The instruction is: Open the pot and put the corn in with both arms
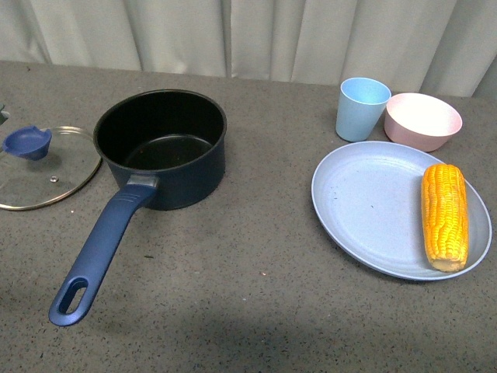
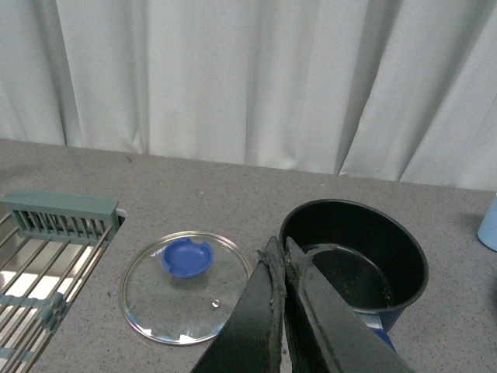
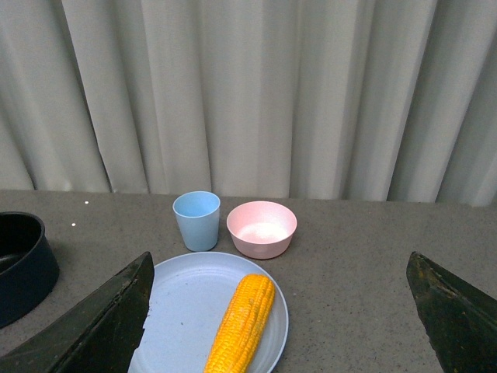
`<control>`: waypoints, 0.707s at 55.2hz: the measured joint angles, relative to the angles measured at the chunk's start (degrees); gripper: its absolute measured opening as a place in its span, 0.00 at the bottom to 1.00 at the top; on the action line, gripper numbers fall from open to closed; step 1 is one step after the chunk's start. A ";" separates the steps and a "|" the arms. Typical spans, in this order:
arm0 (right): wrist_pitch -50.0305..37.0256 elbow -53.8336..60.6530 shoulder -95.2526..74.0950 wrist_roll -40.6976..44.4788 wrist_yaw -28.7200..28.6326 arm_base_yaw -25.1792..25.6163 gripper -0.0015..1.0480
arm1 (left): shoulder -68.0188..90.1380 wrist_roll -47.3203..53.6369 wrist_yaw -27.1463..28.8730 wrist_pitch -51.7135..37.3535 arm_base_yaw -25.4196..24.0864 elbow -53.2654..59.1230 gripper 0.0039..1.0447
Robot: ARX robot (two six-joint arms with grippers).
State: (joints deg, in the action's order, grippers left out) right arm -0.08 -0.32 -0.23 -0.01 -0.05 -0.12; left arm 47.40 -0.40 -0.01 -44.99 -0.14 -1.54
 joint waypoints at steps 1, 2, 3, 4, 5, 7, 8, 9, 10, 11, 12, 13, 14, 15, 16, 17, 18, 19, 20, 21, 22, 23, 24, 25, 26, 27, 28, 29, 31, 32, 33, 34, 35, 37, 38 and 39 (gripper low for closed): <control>0.00 0.00 0.00 0.02 0.00 0.00 0.91 | -0.92 0.00 0.00 0.74 0.00 0.15 0.03; 0.00 0.00 0.00 0.00 -0.02 0.00 0.91 | -1.42 0.00 0.00 1.14 0.00 0.22 0.03; 0.00 0.00 0.00 0.02 -0.02 0.00 0.91 | -2.34 0.00 0.00 1.88 0.00 0.35 0.03; 0.00 0.00 0.00 0.02 -0.04 0.00 0.91 | -3.26 0.00 0.00 2.71 0.00 0.35 0.03; 0.00 0.00 0.00 0.02 -0.02 0.00 0.91 | -3.72 0.00 0.00 3.08 0.00 0.35 0.03; 0.00 0.00 0.00 0.00 -0.04 0.00 0.91 | -5.46 0.00 0.02 4.55 0.00 0.37 0.03; 0.00 0.00 0.00 0.00 -0.02 0.00 0.91 | -5.90 0.00 0.02 4.90 0.00 0.37 0.03; 0.00 0.00 0.00 0.00 -0.02 0.00 0.91 | -6.75 0.00 0.02 5.64 0.00 0.37 0.03; 0.00 0.00 0.00 0.00 -0.02 -0.02 0.91 | -7.56 0.00 0.02 6.38 0.00 0.37 0.03; 0.00 0.00 0.00 0.00 -0.02 0.00 0.91 | -7.96 0.00 0.02 6.73 0.00 0.37 0.03; 0.00 0.00 0.00 0.02 -0.02 0.00 0.91 | -8.72 0.00 0.02 7.43 0.00 0.37 0.03; 0.00 0.00 0.00 0.00 -0.02 -0.02 0.91 | -9.51 0.00 0.02 8.09 0.00 0.37 0.03; 0.00 0.00 0.00 0.00 -0.02 0.00 0.91 | -9.90 0.00 0.02 8.41 0.00 0.37 0.03; 0.00 0.00 0.00 0.02 -0.02 0.00 0.91 | -10.71 0.00 0.02 9.11 0.00 0.37 0.03; 0.00 0.00 0.00 0.02 -0.02 0.00 0.91 | -11.47 0.00 0.02 9.81 0.00 0.39 0.03; 0.00 0.00 0.00 0.02 -0.02 0.00 0.91 | -11.87 0.00 0.00 10.16 0.00 0.39 0.03; 0.00 0.00 0.00 0.00 -0.02 0.00 0.91 | -12.66 0.00 0.02 10.88 0.00 0.39 0.03; 0.00 0.00 0.00 0.02 -0.02 0.00 0.91 | -13.40 0.00 0.02 11.56 0.00 0.39 0.03; 0.00 0.00 0.00 0.02 -0.02 0.00 0.91 | -13.79 0.00 0.02 11.91 0.00 0.39 0.03; 0.00 0.00 0.00 0.00 -0.02 0.00 0.91 | -14.56 0.00 0.02 12.63 0.00 0.39 0.03; -0.02 0.00 0.00 0.02 -0.02 0.00 0.91 | -15.26 0.00 0.02 13.29 0.00 0.39 0.03; 0.00 0.00 0.00 0.00 -0.02 0.00 0.91 | -15.61 0.00 0.02 13.62 0.00 0.39 0.03; 0.00 0.00 0.00 0.02 -0.02 0.00 0.91 | -16.31 0.00 0.02 14.29 0.00 0.42 0.03; 0.00 0.00 0.00 0.00 -0.02 0.00 0.91 | -17.03 0.00 0.02 14.99 0.00 0.42 0.03; 0.00 0.00 0.00 0.00 -0.02 0.00 0.91 | -17.35 0.00 0.02 15.30 0.00 0.42 0.03; 0.00 0.00 0.00 0.00 -0.02 0.00 0.91 | -18.05 0.00 0.02 15.96 0.00 0.42 0.03; 0.00 0.00 0.00 0.02 -0.02 -0.02 0.91 | -18.71 0.00 0.02 16.59 0.00 0.42 0.03; 0.00 0.00 0.00 0.02 -0.02 -0.02 0.91 | -19.04 0.00 0.02 16.90 0.00 0.42 0.03; 0.00 0.00 0.00 0.00 -0.02 0.00 0.91 | -20.41 0.00 0.02 18.12 0.00 0.42 0.03; 0.00 0.00 0.00 0.00 -0.02 0.00 0.91 | -20.72 0.00 0.02 18.40 0.00 0.42 0.03; 0.00 0.00 0.00 0.02 -0.02 0.00 0.91 | -21.35 0.00 0.02 18.97 0.00 0.42 0.03; 0.00 0.00 0.00 0.02 -0.02 0.00 0.91 | -21.97 0.00 0.02 19.54 0.00 0.42 0.03; 0.00 0.00 0.00 0.02 -0.02 0.00 0.91 | -22.25 0.00 0.02 19.82 0.00 0.42 0.03; 0.00 0.00 0.00 0.02 -0.02 0.00 0.91 | -23.39 0.00 0.02 20.96 0.00 0.42 0.03; 0.00 0.00 0.00 0.00 -0.02 0.00 0.91 | -23.96 0.00 0.02 21.51 0.00 0.42 0.03; 0.00 0.00 0.00 0.02 -0.02 0.00 0.91 | -24.50 0.00 0.02 22.03 0.00 0.42 0.03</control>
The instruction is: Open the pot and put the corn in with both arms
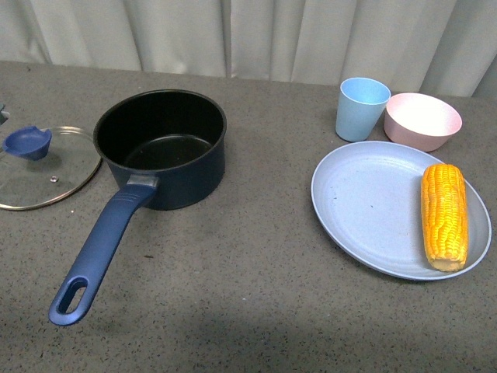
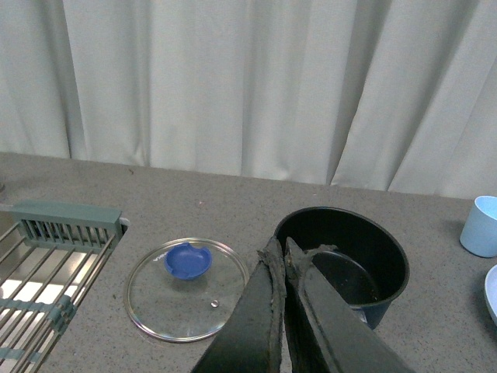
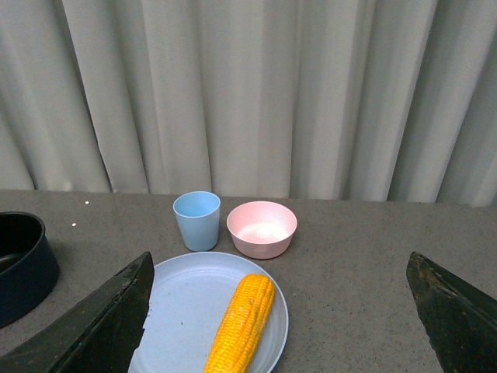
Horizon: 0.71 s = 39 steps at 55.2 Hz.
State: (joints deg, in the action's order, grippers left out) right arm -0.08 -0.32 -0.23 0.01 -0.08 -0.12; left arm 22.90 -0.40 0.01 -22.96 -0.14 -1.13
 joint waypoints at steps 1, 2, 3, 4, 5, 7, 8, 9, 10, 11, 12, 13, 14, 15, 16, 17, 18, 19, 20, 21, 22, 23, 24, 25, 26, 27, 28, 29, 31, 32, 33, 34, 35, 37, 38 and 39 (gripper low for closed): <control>0.00 0.00 0.00 -0.02 0.00 0.00 0.91 | -0.55 0.00 0.00 0.52 0.00 0.00 0.03; 0.00 0.00 0.00 0.00 0.00 0.00 0.91 | -1.07 0.00 0.00 1.03 0.00 0.00 0.03; 0.00 0.00 0.00 -0.02 0.00 0.00 0.91 | -1.57 0.00 0.00 1.51 0.00 0.00 0.03; 0.00 0.00 0.00 0.00 0.00 0.00 0.91 | -1.84 0.00 0.00 1.77 0.00 0.00 0.03; 0.00 0.00 0.00 0.00 0.00 0.00 0.91 | -2.34 0.00 0.00 2.25 0.00 0.00 0.03; 0.00 0.00 0.00 0.00 0.00 0.00 0.91 | -3.08 0.00 0.00 2.99 0.00 0.00 0.03; 0.00 0.00 0.00 0.00 0.00 0.00 0.91 | -3.56 0.00 0.00 3.45 0.00 0.00 0.03; 0.00 0.00 0.00 0.00 0.00 0.00 0.91 | -4.02 0.00 0.00 3.91 0.00 0.00 0.03; 0.00 0.00 0.00 0.00 0.00 0.00 0.91 | -4.26 0.00 0.00 4.13 0.00 0.00 0.03; 0.00 0.00 0.00 0.00 0.00 0.00 0.91 | -4.72 0.00 0.00 4.57 0.00 0.00 0.03; 0.00 0.00 0.00 -0.02 0.00 0.00 0.91 | -5.14 0.00 0.00 5.01 0.00 0.00 0.03; 0.00 0.00 0.00 0.00 0.00 -0.02 0.91 | -5.35 0.00 0.00 5.20 0.00 0.00 0.03; 0.00 0.00 0.00 -0.02 0.00 0.00 0.91 | -5.77 0.00 0.00 5.62 0.00 0.00 0.03; 0.00 0.00 0.00 0.00 0.00 -0.02 0.91 | -6.21 0.00 0.00 6.03 0.00 0.00 0.03; 0.00 0.00 0.00 0.00 0.00 0.00 0.91 | -6.40 0.00 0.00 6.25 0.00 0.00 0.03; 0.00 0.00 0.00 -0.02 0.00 0.00 0.91 | -6.80 0.00 0.00 6.64 0.00 0.00 0.03; 0.00 0.00 0.00 0.00 0.00 0.00 0.91 | -7.19 0.00 0.00 7.04 0.00 0.00 0.03; 0.00 0.00 0.00 -0.02 0.00 0.00 0.91 | -7.58 0.00 0.00 7.41 0.00 0.00 0.03; 0.00 0.00 0.00 -0.02 0.00 0.00 0.91 | -7.76 0.00 0.00 7.61 0.00 0.00 0.03; 0.00 0.00 0.00 0.00 0.00 0.00 0.91 | -8.13 0.00 0.00 7.98 0.00 0.00 0.03; 0.00 0.00 0.00 0.00 0.00 0.00 0.91 | -8.48 0.00 0.00 8.31 0.00 0.00 0.03; 0.00 0.00 0.00 0.00 0.00 0.00 0.91 | -8.85 0.00 0.00 8.68 0.00 0.00 0.03; 0.00 0.00 0.00 -0.02 0.00 0.00 0.91 | -9.01 0.00 0.00 8.85 0.00 0.00 0.03; 0.00 0.00 0.00 0.00 0.00 0.00 0.91 | -9.33 0.00 0.00 9.18 0.00 0.00 0.03; 0.00 0.00 0.00 0.00 0.00 -0.02 0.91 | -9.68 0.00 0.00 9.51 0.00 0.00 0.03; 0.00 0.00 0.00 0.00 0.00 0.00 0.91 | -9.81 0.00 0.00 9.66 0.00 0.00 0.03; 0.00 0.00 0.00 0.00 0.00 0.00 0.91 | -10.14 0.00 0.00 9.99 0.00 0.00 0.03; 0.00 0.00 0.00 0.00 0.00 0.00 0.91 | -10.45 0.00 0.00 10.29 0.00 0.00 0.03; 0.00 0.00 0.00 0.00 0.00 0.00 0.91 | -10.88 0.00 0.00 10.75 0.00 0.00 0.03; 0.00 0.00 0.00 0.00 0.00 -0.02 0.91 | -11.19 0.00 0.00 11.04 0.00 0.00 0.03; 0.00 0.00 0.00 0.00 0.00 0.00 0.91 | -11.34 0.00 0.00 11.19 0.00 0.00 0.03; 0.00 0.00 0.00 0.00 0.00 0.00 0.91 | -11.63 0.00 0.00 11.47 0.00 0.00 0.03; 0.00 0.00 0.00 0.00 0.00 0.00 0.91 | -11.91 0.00 0.00 11.74 0.00 0.00 0.03; 0.00 0.00 0.00 0.00 0.00 0.00 0.91 | -12.28 0.00 0.00 12.15 0.00 0.00 0.03; 0.00 0.00 0.00 0.00 0.00 0.00 0.91 | -12.55 0.00 0.00 12.37 0.00 0.00 0.03; 0.00 0.00 0.00 -0.02 0.00 0.00 0.91 | -12.66 0.00 0.00 12.52 0.00 0.00 0.03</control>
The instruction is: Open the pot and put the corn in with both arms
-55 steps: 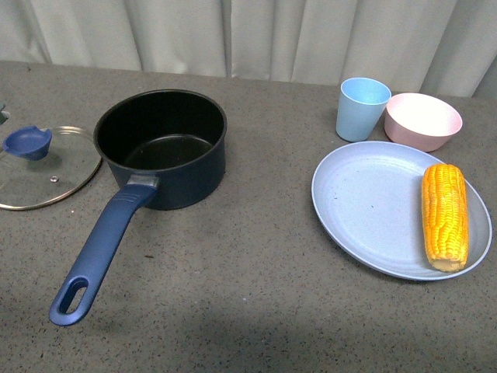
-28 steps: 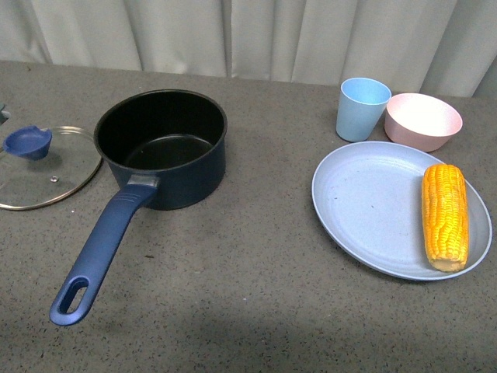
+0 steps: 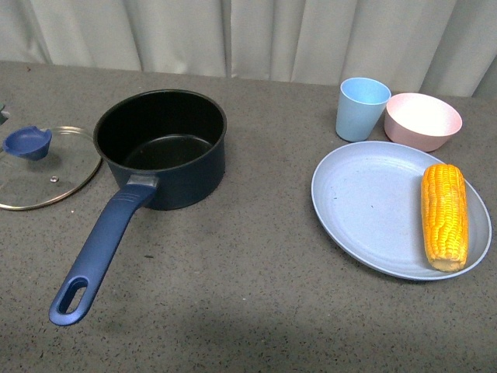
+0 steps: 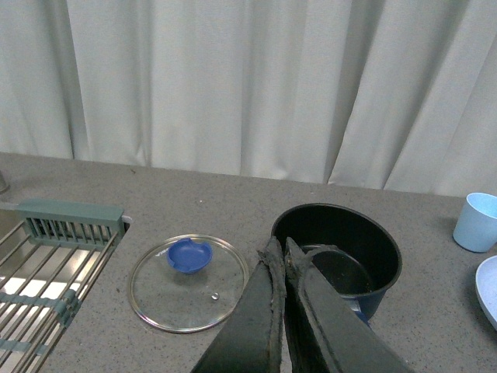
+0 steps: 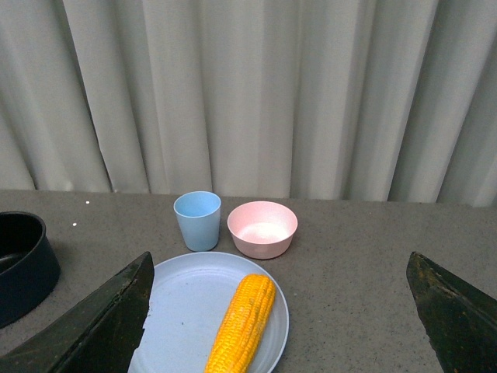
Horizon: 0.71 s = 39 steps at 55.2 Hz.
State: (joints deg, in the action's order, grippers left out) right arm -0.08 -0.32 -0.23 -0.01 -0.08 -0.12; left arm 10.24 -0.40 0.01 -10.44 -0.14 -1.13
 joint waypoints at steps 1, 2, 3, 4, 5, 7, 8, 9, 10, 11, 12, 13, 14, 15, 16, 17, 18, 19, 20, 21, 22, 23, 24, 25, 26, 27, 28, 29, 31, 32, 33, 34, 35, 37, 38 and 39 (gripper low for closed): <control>0.00 0.00 0.00 0.02 0.00 0.00 0.91 | -0.28 0.00 0.00 0.26 0.00 0.00 0.03; 0.00 0.00 0.00 0.02 0.00 0.00 0.91 | -1.25 0.00 0.00 1.27 0.00 0.00 0.03; 0.00 0.00 0.00 0.02 0.00 0.00 0.91 | -2.05 0.00 0.00 2.21 0.02 0.00 0.03; 0.00 0.00 0.00 0.02 0.00 -0.02 0.91 | -3.48 0.02 0.00 4.52 0.02 0.00 0.03; 0.00 0.00 0.00 0.02 0.00 0.00 0.91 | -5.20 0.02 -0.04 6.86 0.02 0.00 0.03; 0.00 0.00 0.00 0.02 0.00 -0.02 0.91 | -7.30 0.02 0.00 9.20 0.02 0.00 0.03; 0.00 0.00 0.00 0.00 0.02 -0.02 0.91 | -8.44 0.02 0.02 9.79 0.02 0.00 0.03; 0.00 0.00 -0.02 0.00 0.02 0.00 0.91 | -9.16 0.02 0.00 9.94 0.02 0.00 0.03; 0.00 0.00 -0.02 0.00 0.00 -0.02 0.91 | -9.42 0.02 0.00 10.01 0.02 0.00 0.03; 0.00 0.00 -0.02 0.02 0.00 0.00 0.91 | -9.68 0.02 0.00 10.10 0.02 0.00 0.03; 0.00 0.00 0.00 0.00 0.00 0.00 0.91 | -9.81 0.02 0.00 10.16 0.02 0.00 0.03; 0.00 0.00 0.00 0.02 0.00 -0.02 0.91 | -9.84 0.02 0.00 10.21 0.02 0.00 0.03; 0.00 0.00 0.00 0.00 -0.02 0.00 0.91 | -9.86 0.02 0.02 10.25 0.02 0.00 0.03; 0.00 0.00 0.00 0.02 0.00 -0.02 0.91 | -9.86 0.02 0.00 10.29 0.02 0.00 0.03; 0.00 0.00 -0.02 0.00 0.00 -0.02 0.91 | -9.90 0.00 0.00 10.29 0.02 0.00 0.04; 0.00 0.00 0.00 0.02 0.00 -0.02 0.91 | -9.90 -0.02 0.00 10.29 0.02 0.00 0.06; 0.00 0.00 -0.02 0.00 0.00 0.00 0.91 | -9.90 0.00 0.00 10.32 0.02 0.00 0.11; 0.00 0.00 -0.02 0.00 0.00 0.00 0.91 | -9.90 0.00 0.00 10.32 0.02 0.00 0.14; 0.00 0.00 0.00 0.00 0.00 0.00 0.91 | -9.90 0.00 0.00 10.32 0.02 0.00 0.19; 0.00 0.00 0.00 0.00 0.00 0.00 0.91 | -9.92 0.00 0.00 10.32 0.02 0.00 0.23; 0.35 -0.07 -0.17 0.63 0.98 -0.22 0.91 | -9.92 0.00 0.00 10.32 0.02 0.00 0.28; 1.73 -0.46 -0.63 1.33 3.21 -0.83 0.91 | -9.92 0.00 0.00 10.32 0.02 0.00 0.32; 3.89 -1.27 -2.05 3.69 7.26 -1.95 0.91 | -9.94 0.00 0.00 10.32 0.02 0.00 0.37; 4.11 -1.49 -3.39 5.05 9.60 -2.47 0.91 | -9.94 0.00 0.00 10.32 0.02 0.00 0.40; 3.85 -1.55 -4.83 6.19 11.30 -2.91 0.91 | -9.94 0.00 0.04 10.32 0.04 0.00 0.44; 3.52 -1.55 -5.62 6.43 11.96 -3.02 0.91 | -9.94 0.00 0.00 10.32 0.04 0.00 0.45; 2.60 -1.55 -7.21 7.21 12.52 -3.15 0.91 | -9.94 0.00 0.00 10.32 0.04 0.00 0.49; 1.42 -1.57 -8.96 7.76 12.76 -3.26 0.91 | -9.94 0.00 0.00 10.32 0.04 0.00 0.52; -0.92 -1.60 -11.96 7.96 12.92 -3.43 0.91 | -9.94 0.00 0.00 10.32 0.04 0.00 0.57; -2.71 -1.68 -14.08 7.98 12.92 -3.56 0.91 | -9.94 0.00 0.00 10.32 0.04 0.00 0.61; -3.80 -1.75 -15.37 7.98 12.90 -3.63 0.91 | -9.94 0.00 0.02 10.32 0.04 0.00 0.63; -5.97 -1.92 -17.92 7.91 12.90 -3.78 0.91 | -9.94 0.02 0.00 10.32 0.04 0.00 0.66; -8.22 -2.21 -20.81 7.67 12.83 -3.85 0.91 | -9.94 0.00 0.00 10.32 0.04 0.00 0.69; -11.58 -2.89 -25.53 6.95 12.61 -3.98 0.91 | -9.94 0.00 0.00 10.32 0.04 0.00 0.75; -13.88 -3.48 -28.96 6.25 12.46 -4.07 0.91 | -9.94 0.00 0.00 10.32 0.04 0.00 0.78; -16.09 -4.17 -32.46 5.31 12.44 -4.15 0.91 | -9.94 0.00 0.00 10.32 0.04 0.00 0.81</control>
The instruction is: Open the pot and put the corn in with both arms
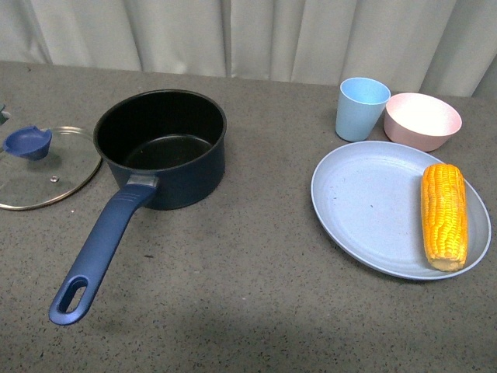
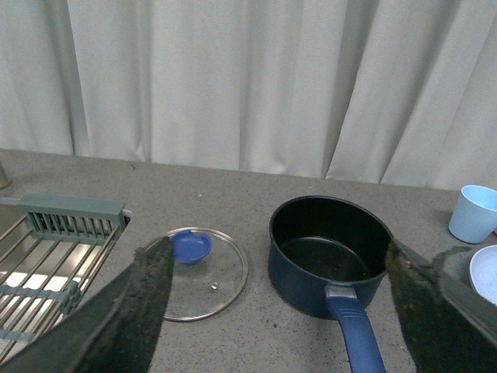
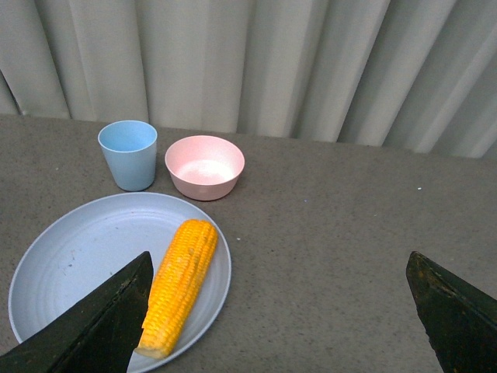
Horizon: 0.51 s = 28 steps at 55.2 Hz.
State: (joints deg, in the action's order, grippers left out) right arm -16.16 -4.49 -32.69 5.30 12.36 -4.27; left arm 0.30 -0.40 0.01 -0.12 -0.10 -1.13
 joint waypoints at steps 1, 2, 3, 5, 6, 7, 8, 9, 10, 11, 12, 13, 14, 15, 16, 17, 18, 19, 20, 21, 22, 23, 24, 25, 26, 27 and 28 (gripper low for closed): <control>-2.19 -0.81 -3.61 -0.87 0.00 -0.07 0.91 | 0.00 0.00 0.00 0.00 0.00 0.00 0.85; -3.26 -1.25 -5.46 -1.11 0.00 -0.11 0.91 | 0.00 0.00 0.00 0.00 0.00 0.00 0.87; -5.25 -2.21 -9.18 -2.10 0.02 -0.20 0.91 | 0.00 0.00 0.00 0.00 0.00 0.00 0.90; -7.74 -3.87 -14.80 -3.67 0.24 -0.44 0.91 | 0.00 0.04 0.00 0.00 0.00 0.00 0.95; -9.05 -5.09 -18.60 -4.92 0.31 -0.63 0.91 | 0.00 0.13 0.00 0.00 0.00 0.00 0.96; -9.94 -6.34 -22.25 -5.64 0.39 -0.74 0.91 | 0.00 0.13 0.02 0.00 0.00 0.00 0.95; -10.25 -6.97 -24.11 -6.40 0.42 -0.81 0.91 | 0.00 0.13 0.00 0.00 0.00 0.00 0.94; -10.64 -8.26 -27.65 -7.19 0.46 -0.98 0.91 | 0.00 0.13 0.00 0.00 0.00 0.00 0.93; -10.69 -9.57 -31.04 -8.17 0.61 -1.20 0.91 | 0.00 0.13 0.00 0.00 0.00 0.00 0.93; -10.69 -10.19 -32.68 -8.92 0.68 -1.29 0.91 | 0.00 0.13 0.00 0.00 0.00 0.00 0.93; -10.43 -12.11 -37.38 -10.34 0.74 -1.64 0.91 | 0.00 0.13 0.00 0.00 0.00 0.00 0.94; -9.73 -14.16 -41.86 -11.61 0.68 -1.99 0.91 | 0.00 0.13 0.00 0.00 0.00 0.00 0.94; -9.09 -15.52 -44.52 -12.63 0.63 -2.23 0.91 | 0.00 0.13 0.00 0.00 0.00 0.00 0.94; -8.28 -16.90 -47.04 -13.70 0.66 -2.43 0.91 | 0.00 0.13 0.00 0.00 0.00 0.00 0.94; -7.45 -18.25 -49.37 -14.99 0.77 -2.67 0.91 | 0.00 0.13 0.00 0.00 0.00 0.00 0.94; -6.69 -19.61 -51.52 -15.67 1.05 -2.84 0.91 | 0.00 0.13 0.00 0.00 0.00 0.00 0.94; -5.92 -20.96 -53.57 -16.74 1.49 -2.99 0.91 | 0.00 0.13 0.00 0.00 0.00 0.00 0.94; -5.09 -22.34 -55.41 -17.64 1.99 -3.13 0.91 | 0.00 0.13 0.00 0.00 0.00 0.00 0.94; -4.09 -23.78 -57.18 -18.25 2.45 -3.26 0.91 | 0.00 0.13 0.00 0.00 0.00 0.00 0.94; -3.13 -25.16 -58.80 -19.32 2.73 -3.37 0.91 | 0.00 0.13 0.00 0.00 0.00 0.00 0.94; -2.27 -26.49 -60.30 -20.11 2.91 -3.43 0.91 | 0.00 0.13 0.00 0.00 0.00 0.00 0.94; -1.68 -27.43 -61.75 -20.68 3.02 -3.50 0.91 | 0.00 0.13 0.00 0.00 0.00 0.00 0.94; -0.68 -28.98 -63.10 -21.44 3.13 -3.56 0.91 | 0.00 0.13 0.00 0.00 0.00 0.00 0.94; -0.26 -29.57 -63.73 -22.01 3.19 -3.58 0.91 | 0.00 0.13 0.00 0.00 0.00 0.00 0.94; 0.59 -30.73 -64.94 -22.75 3.23 -3.63 0.91 | 0.00 0.13 0.00 0.00 0.00 0.00 0.94; 1.42 -31.82 -66.16 -23.47 3.23 -3.69 0.91 | 0.00 0.13 0.00 0.00 0.00 0.00 0.94; 1.77 -32.39 -66.73 -23.65 3.21 -3.72 0.91 | 0.00 0.13 0.00 0.00 0.00 0.00 0.94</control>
State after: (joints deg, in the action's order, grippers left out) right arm -14.39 -36.88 -99.42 -18.35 15.57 -7.99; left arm 0.30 -0.27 0.01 -0.12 -0.10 -1.13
